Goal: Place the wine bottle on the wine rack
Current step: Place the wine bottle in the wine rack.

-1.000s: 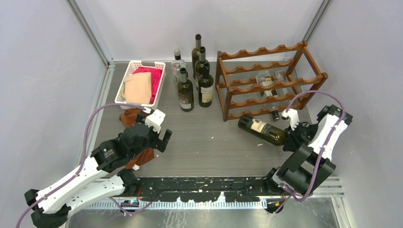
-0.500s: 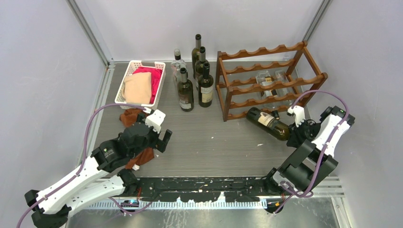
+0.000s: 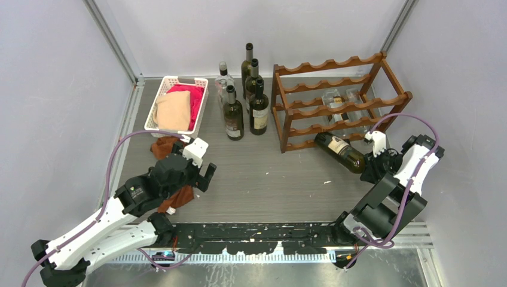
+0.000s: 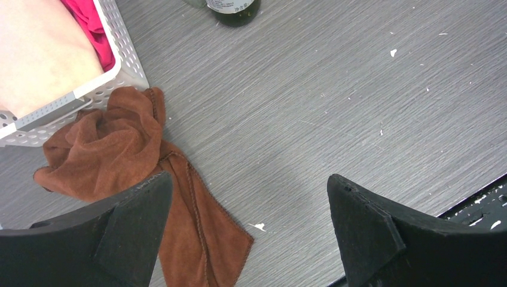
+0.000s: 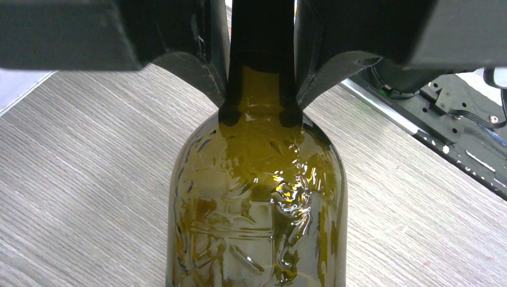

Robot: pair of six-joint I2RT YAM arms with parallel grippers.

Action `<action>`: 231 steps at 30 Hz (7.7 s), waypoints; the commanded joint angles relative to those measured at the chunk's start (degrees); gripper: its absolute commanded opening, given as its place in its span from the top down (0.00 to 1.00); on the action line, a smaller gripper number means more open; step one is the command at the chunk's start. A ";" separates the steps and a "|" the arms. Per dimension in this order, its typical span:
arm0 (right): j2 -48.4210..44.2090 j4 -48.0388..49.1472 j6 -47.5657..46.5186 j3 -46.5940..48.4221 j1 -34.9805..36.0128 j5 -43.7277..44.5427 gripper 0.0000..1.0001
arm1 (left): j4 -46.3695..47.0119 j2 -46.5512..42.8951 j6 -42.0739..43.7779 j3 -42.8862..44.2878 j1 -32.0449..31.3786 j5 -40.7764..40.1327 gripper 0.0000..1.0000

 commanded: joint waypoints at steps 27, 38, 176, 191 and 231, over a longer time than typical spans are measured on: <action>-7.36 34.41 34.54 -11.89 14.59 -5.62 0.99 | 2.52 -0.32 0.49 -0.22 1.81 2.87 0.01; -11.06 55.67 52.67 -17.68 26.78 6.40 0.99 | 2.80 0.23 0.57 -0.26 2.66 3.69 0.01; 4.64 101.61 74.95 -20.51 47.32 31.54 0.72 | 3.92 2.60 1.01 -0.57 6.49 8.52 0.02; 6.03 99.21 78.08 -19.19 47.34 33.11 0.52 | 3.94 2.55 1.01 -0.57 6.75 8.81 0.02; -1.64 90.98 78.88 -23.08 46.24 30.52 0.55 | 3.76 1.99 1.01 -0.57 6.84 9.07 0.03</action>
